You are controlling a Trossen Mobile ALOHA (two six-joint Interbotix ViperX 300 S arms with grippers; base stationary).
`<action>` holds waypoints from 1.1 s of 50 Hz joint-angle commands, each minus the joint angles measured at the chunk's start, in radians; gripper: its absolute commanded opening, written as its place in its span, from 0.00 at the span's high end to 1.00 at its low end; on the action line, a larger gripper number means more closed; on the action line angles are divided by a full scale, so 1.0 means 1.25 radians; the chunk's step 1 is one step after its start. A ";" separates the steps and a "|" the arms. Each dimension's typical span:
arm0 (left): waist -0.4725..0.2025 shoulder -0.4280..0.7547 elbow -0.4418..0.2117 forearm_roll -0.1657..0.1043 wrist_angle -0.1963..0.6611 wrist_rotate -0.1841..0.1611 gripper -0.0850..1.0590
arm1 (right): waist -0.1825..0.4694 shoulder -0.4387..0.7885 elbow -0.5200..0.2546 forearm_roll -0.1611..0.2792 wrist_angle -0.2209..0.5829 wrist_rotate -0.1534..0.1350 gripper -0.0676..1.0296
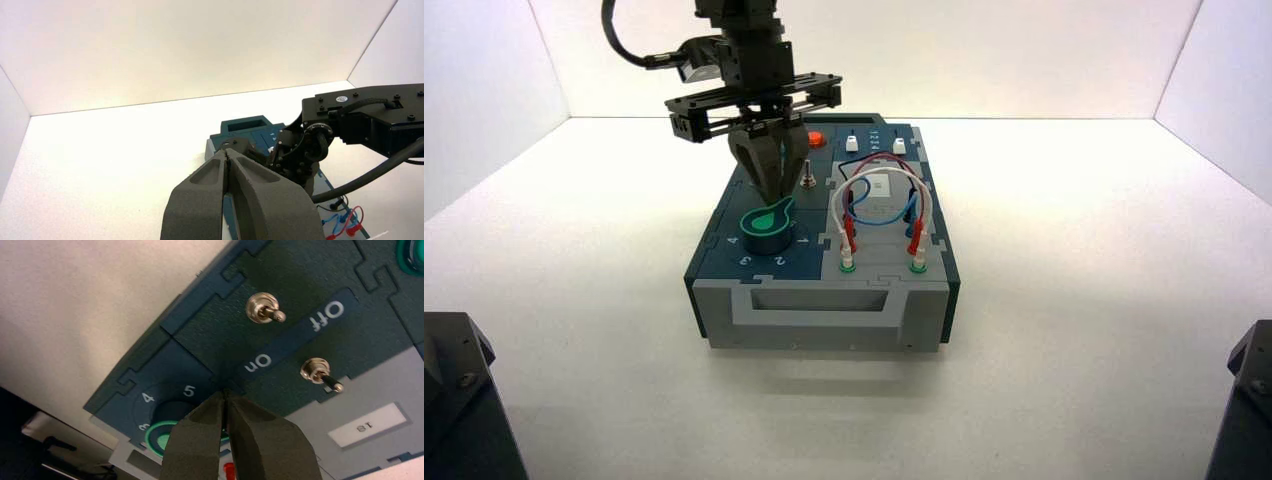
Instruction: Turn the knob to position 2.
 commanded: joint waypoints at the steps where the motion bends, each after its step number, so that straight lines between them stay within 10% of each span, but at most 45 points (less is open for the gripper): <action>1: 0.001 0.005 -0.017 -0.001 -0.005 0.002 0.95 | -0.010 -0.026 -0.001 -0.004 0.001 -0.005 0.96; 55: 0.001 -0.004 -0.018 -0.001 -0.005 0.002 0.95 | -0.026 -0.060 0.026 -0.012 0.016 -0.002 0.96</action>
